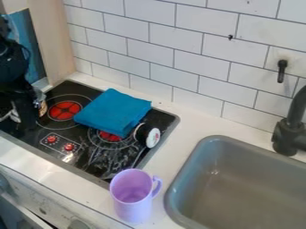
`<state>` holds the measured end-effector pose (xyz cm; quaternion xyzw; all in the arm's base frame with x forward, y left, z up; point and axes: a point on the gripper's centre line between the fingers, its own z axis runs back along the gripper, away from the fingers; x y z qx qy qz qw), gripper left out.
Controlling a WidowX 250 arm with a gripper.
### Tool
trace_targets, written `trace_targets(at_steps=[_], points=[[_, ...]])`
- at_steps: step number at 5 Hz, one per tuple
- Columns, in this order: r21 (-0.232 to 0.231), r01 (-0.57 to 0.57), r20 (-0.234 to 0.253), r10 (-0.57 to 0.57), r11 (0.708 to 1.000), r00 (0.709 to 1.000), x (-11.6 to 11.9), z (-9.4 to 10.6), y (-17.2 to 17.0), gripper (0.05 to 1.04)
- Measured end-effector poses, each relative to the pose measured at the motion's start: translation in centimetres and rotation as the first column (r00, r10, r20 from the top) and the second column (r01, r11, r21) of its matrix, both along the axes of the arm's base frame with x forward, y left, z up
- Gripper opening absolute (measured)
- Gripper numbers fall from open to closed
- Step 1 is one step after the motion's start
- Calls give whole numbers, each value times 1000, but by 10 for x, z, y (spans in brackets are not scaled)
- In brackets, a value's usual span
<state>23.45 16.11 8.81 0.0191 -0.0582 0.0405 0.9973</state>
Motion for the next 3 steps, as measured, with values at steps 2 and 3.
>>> trace_targets(at_steps=[2,3], points=[[34,191,-101,-187,981,977,15,37,-31,1001],[46,266,-135,-258,963,957,17,55,-50,1001]])
